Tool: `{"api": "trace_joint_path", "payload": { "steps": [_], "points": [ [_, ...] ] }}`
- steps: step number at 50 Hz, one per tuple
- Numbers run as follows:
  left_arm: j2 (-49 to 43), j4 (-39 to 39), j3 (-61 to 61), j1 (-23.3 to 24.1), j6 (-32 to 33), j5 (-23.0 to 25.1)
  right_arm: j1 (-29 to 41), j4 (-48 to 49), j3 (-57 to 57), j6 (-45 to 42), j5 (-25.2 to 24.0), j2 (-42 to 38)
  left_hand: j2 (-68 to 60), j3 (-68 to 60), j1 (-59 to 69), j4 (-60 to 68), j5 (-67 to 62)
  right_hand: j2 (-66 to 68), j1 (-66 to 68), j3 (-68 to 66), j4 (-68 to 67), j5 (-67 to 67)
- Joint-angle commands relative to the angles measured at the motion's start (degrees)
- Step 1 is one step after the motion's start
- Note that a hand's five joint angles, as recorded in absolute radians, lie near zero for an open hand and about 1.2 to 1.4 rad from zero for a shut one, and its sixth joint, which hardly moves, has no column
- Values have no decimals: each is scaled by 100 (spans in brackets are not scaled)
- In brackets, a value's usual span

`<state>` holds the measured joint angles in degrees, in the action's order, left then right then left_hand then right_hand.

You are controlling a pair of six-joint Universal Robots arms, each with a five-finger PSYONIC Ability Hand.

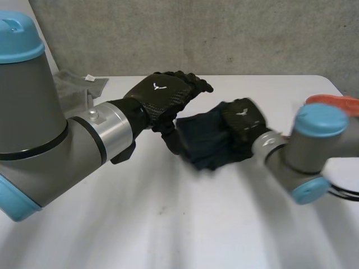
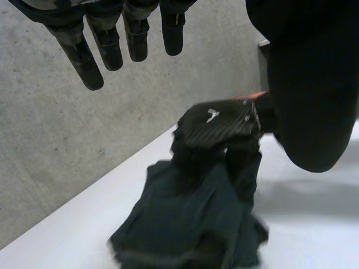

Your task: Fold the laundry.

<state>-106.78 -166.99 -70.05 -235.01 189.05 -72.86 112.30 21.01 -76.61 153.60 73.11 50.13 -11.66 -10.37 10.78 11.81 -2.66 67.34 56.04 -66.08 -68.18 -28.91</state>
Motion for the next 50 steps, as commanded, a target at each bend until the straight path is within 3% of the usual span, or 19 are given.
{"api": "trace_joint_path", "payload": {
  "steps": [1, 5, 15, 17, 19, 21, 33, 36, 50],
  "points": [
    [17, 0, 0, -36, 0, 0, -1245, -458, -127, -866, -867, 383, 162, 32, -73, -176, 261, 1266, 2396, -1392, -1182, -4109],
    [17, 0, 0, -44, 0, 0, -1860, -511, 14, -1261, -1315, 374, 162, 32, -73, -176, 261, 1266, 2396, -1392, -1182, -4109],
    [17, 0, 0, -79, -88, 9, -2169, -625, 357, -1166, -1694, 146, 145, 15, -57, -160, 244, 1266, 2396, -1392, -1182, -4109],
    [17, -9, 0, -132, -141, 9, -2169, -738, 261, -1148, -1747, 137, 162, 32, -73, -176, 261, -351, 779, 225, 435, -2492],
    [17, -9, 0, -159, -184, 9, -2178, -827, 234, -1148, -1756, 120, 162, 32, -73, -176, 261, -745, 386, 618, 828, -2099],
    [17, -9, 0, -159, -211, 9, -2186, -915, 199, -1157, -1747, 119, 162, 32, -73, -176, 261, -2004, -874, 1878, 2088, -839],
    [8, -9, -35, -167, -237, 9, -2371, -1029, -21, -1210, -1703, 119, 162, 32, -73, -176, 261, -3706, -2576, 3579, 3790, 862],
    [8, -9, -44, -167, -237, 9, -2511, -1230, -126, -1218, -1703, 216, 162, 32, -73, -176, 261, -5147, -4016, 5020, 5230, 2303],
    [-10, -35, -44, -167, -237, 9, -2749, -1513, -654, -1596, -1800, 489, 145, 15, -57, -160, 244, -5507, -4377, 5381, 5591, 2664]
  ]
}}
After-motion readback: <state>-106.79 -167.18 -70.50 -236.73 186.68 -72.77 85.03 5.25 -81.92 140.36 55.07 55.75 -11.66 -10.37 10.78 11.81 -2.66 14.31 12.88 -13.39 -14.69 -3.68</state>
